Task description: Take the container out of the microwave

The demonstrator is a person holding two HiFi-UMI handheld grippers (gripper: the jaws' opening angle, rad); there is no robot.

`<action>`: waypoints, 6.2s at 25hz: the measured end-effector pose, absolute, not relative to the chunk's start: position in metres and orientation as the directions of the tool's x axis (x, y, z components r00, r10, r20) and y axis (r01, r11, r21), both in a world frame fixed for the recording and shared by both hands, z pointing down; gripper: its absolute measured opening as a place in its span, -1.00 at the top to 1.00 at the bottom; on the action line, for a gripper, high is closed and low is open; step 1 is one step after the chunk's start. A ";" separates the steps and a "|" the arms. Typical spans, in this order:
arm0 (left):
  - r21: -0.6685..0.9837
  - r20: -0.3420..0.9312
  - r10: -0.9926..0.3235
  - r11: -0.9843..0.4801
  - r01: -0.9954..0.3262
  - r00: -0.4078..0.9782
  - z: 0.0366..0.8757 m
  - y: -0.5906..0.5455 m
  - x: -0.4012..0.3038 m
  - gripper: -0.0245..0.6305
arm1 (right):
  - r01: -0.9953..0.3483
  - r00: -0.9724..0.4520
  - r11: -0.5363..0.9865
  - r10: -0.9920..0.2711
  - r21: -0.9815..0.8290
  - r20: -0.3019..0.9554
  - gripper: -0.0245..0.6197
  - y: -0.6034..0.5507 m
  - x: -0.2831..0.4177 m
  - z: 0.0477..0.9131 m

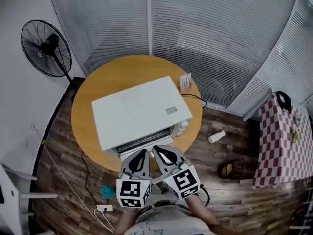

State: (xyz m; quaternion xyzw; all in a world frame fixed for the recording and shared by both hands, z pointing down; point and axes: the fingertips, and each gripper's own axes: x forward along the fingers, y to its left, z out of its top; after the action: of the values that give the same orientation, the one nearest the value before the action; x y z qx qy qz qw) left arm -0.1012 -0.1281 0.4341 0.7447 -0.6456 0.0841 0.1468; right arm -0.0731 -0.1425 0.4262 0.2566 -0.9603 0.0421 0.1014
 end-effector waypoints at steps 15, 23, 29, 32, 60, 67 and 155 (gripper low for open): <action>0.114 0.335 -0.913 -0.207 -0.972 0.234 0.456 -0.147 -0.131 0.88 | -0.569 -0.801 0.821 -0.543 -0.038 0.254 0.94 -0.163 -0.098 0.456; 0.112 0.347 -0.905 -0.223 -0.968 0.248 0.460 -0.153 -0.134 0.88 | -0.574 -0.795 0.818 -0.546 -0.038 0.265 0.94 -0.172 -0.101 0.462; 0.109 0.364 -0.899 -0.220 -0.969 0.245 0.465 -0.156 -0.133 0.88 | -0.560 -0.799 0.828 -0.532 -0.024 0.279 0.94 -0.179 -0.103 0.466; 0.109 0.362 -0.900 -0.216 -0.970 0.241 0.466 -0.158 -0.133 0.88 | -0.559 -0.796 0.829 -0.531 -0.017 0.289 0.94 -0.179 -0.103 0.472; 0.102 0.424 -0.892 -0.121 -0.987 0.153 0.485 -0.143 -0.167 0.88 | -0.456 -0.702 0.878 -0.457 0.149 0.546 0.94 -0.189 -0.131 0.605; 0.114 0.423 -0.894 -0.109 -0.987 0.148 0.487 -0.136 -0.179 0.88 | -0.437 -0.684 0.884 -0.447 0.166 0.577 0.94 -0.197 -0.142 0.626; 0.175 0.426 -0.886 -0.119 -0.977 0.184 0.493 -0.111 -0.165 0.88 | -0.154 -0.607 0.838 -0.498 0.523 0.619 0.88 -0.172 -0.142 0.626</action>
State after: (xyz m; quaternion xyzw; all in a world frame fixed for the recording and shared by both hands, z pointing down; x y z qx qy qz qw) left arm -0.1650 -0.1109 0.4931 0.7401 -0.6294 0.1086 0.2105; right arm -0.1424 -0.1717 0.6262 0.1872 -0.8705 -0.2139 0.4017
